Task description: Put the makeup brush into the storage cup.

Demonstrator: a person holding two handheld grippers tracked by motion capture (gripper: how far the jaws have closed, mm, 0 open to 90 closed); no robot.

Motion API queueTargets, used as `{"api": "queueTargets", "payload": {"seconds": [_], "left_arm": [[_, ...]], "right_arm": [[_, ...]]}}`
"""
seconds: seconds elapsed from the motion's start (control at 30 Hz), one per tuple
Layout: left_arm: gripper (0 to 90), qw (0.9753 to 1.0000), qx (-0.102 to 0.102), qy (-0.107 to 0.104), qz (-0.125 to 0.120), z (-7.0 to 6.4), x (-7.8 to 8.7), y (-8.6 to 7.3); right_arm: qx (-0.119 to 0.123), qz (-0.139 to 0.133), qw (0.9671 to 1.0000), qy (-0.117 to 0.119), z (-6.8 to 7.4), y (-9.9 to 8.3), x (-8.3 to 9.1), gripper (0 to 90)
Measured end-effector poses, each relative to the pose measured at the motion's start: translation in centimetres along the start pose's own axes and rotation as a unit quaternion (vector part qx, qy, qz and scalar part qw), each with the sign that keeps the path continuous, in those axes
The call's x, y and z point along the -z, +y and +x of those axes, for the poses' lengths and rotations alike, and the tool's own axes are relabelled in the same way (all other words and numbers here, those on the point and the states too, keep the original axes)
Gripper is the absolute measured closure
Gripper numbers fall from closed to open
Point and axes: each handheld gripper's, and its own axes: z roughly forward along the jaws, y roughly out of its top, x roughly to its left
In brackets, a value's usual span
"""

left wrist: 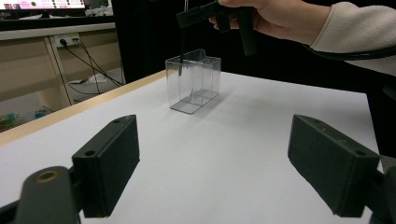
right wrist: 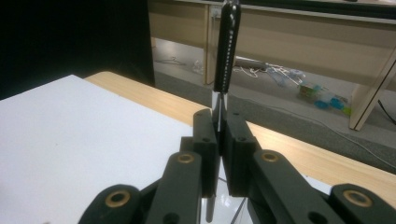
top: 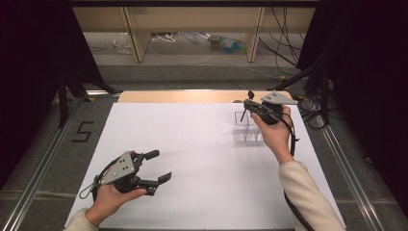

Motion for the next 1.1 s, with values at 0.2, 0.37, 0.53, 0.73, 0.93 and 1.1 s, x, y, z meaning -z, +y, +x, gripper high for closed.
{"api": "queueTargets", "payload": {"seconds": [0.2, 0.37, 0.53, 0.73, 0.93, 1.1], "left_arm": [[16.7, 1.0, -0.001, 0.0, 0.001, 0.02, 0.01, 0.0], [16.7, 1.0, -0.001, 0.0, 0.001, 0.02, 0.01, 0.0], [16.7, 1.0, 0.003, -0.001, 0.0, -0.03, -0.01, -0.01], [16.7, 1.0, -0.001, 0.0, 0.0, 0.01, 0.01, 0.01], [16.7, 1.0, -0.001, -0.001, 0.0, 0.01, 0.01, 0.01], [16.7, 1.0, -0.001, 0.0, 0.0, 0.01, 0.0, 0.01]], "right_arm": [[-0.004, 0.005, 1.0, 0.002, 0.19, -0.11, -0.24, 85.6], [0.005, 0.002, 1.0, -0.002, 0.09, -0.24, -0.42, 85.5], [0.002, 0.007, 1.0, 0.001, 0.11, -0.38, -0.52, 85.5], [0.001, 0.017, 0.9999, -0.001, 0.14, -0.58, -0.64, 85.5], [0.008, 0.013, 0.9999, -0.005, 0.06, -0.73, -0.8, 85.5], [0.001, 0.023, 0.9997, 0.0, 0.2, -0.89, -0.87, 85.5]]}}
